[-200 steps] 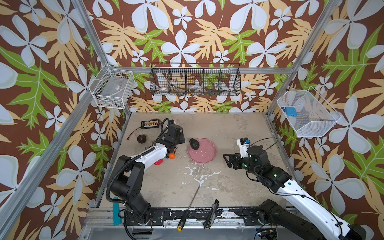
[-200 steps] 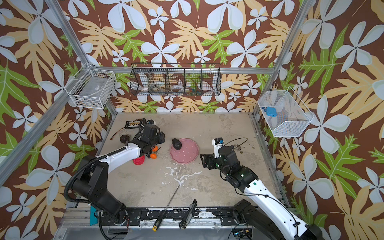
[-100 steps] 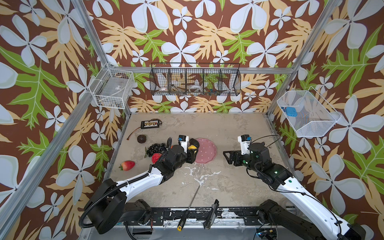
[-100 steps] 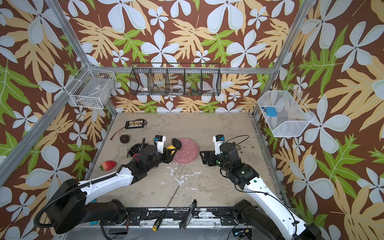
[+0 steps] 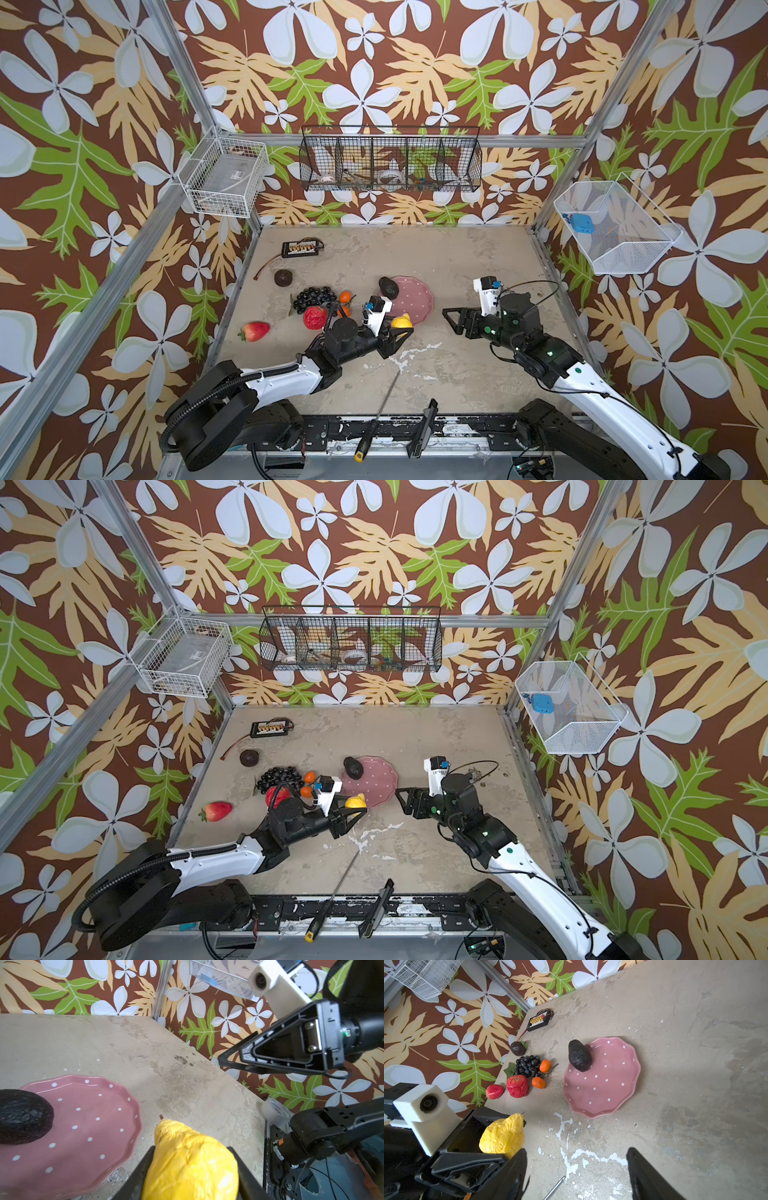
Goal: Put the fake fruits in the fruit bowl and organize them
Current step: 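Carry the pear with the left gripper toward the right gripper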
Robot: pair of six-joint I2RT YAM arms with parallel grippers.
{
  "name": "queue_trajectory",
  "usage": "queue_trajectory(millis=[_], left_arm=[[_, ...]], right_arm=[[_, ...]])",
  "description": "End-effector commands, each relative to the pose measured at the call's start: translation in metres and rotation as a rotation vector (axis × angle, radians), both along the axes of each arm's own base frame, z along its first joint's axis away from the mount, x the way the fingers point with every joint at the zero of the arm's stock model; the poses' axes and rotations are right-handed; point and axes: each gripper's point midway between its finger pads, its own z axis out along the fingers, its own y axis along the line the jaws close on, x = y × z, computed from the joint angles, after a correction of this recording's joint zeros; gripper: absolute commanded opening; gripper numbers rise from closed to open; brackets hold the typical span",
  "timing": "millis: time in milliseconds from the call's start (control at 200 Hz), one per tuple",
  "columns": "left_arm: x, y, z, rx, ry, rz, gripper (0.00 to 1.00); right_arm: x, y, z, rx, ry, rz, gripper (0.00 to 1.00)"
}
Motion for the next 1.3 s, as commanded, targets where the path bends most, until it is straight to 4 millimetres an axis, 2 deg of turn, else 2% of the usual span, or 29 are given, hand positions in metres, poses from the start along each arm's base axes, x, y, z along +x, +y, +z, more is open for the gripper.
queue_trajectory(millis=[0, 135, 265, 586, 961, 1186, 1296], left_arm=[[-0.016, -0.005, 0.028, -0.084, -0.147, -0.080, 0.47], [-0.028, -0.005, 0.032, -0.104, -0.222, -0.109, 0.47], [-0.035, -0.007, 0.030, -0.073, -0.311, -0.104, 0.47], [-0.042, -0.017, 0.030, -0.027, -0.427, -0.094, 0.47], [-0.046, -0.031, 0.030, -0.004, -0.469, -0.093, 0.47], [-0.048, -0.034, 0.029, -0.001, -0.472, -0.094, 0.47], [-0.048, -0.035, 0.030, 0.001, -0.480, -0.093, 0.47]], right_arm=[[-0.005, 0.023, 0.020, 0.093, -0.030, 0.074, 0.74], [-0.016, 0.040, 0.025, 0.125, -0.022, 0.128, 0.72], [-0.025, 0.050, 0.019, 0.117, -0.003, 0.156, 0.69], [-0.030, 0.057, 0.017, 0.148, 0.022, 0.184, 0.53], [-0.035, 0.071, 0.015, 0.168, 0.044, 0.219, 0.39], [-0.037, 0.072, 0.015, 0.164, 0.042, 0.223, 0.27], [-0.036, 0.071, 0.013, 0.158, 0.045, 0.217, 0.25]])
